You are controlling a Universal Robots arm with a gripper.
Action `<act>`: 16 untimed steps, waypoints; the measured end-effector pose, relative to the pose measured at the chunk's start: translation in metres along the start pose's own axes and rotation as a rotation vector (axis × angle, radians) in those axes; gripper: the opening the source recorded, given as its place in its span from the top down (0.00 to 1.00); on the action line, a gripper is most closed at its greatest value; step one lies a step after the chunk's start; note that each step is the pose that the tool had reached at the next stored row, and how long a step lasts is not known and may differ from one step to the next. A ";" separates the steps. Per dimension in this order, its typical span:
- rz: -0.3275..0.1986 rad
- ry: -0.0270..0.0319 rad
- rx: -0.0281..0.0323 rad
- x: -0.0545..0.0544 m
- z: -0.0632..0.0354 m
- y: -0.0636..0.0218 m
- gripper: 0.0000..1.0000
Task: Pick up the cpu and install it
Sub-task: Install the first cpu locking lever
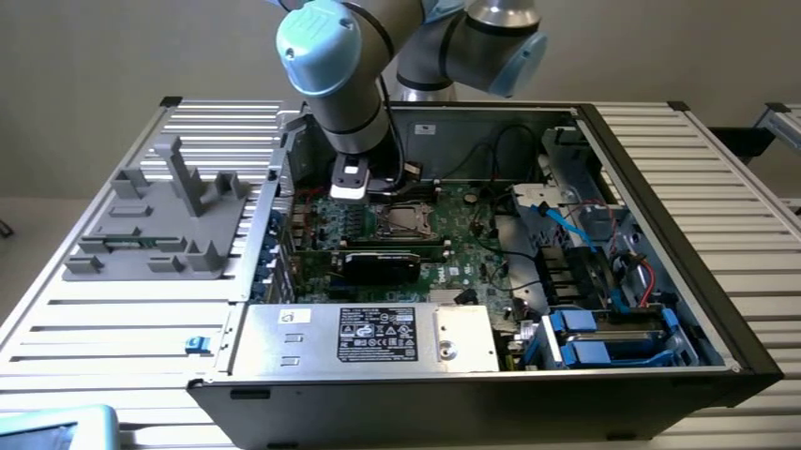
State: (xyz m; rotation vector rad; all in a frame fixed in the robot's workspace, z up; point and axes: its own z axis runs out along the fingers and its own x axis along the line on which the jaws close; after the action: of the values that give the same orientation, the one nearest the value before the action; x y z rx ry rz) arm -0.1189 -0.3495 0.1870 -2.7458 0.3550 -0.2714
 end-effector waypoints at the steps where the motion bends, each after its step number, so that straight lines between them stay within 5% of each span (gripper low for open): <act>1: 0.000 0.0001 0.0001 0.000 0.0000 0.0001 0.89; 16: 0.000 0.0002 0.0000 0.007 0.0014 -0.0006 0.89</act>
State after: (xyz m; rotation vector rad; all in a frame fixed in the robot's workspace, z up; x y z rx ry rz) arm -0.1121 -0.3504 0.1870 -2.7457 0.3553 -0.2716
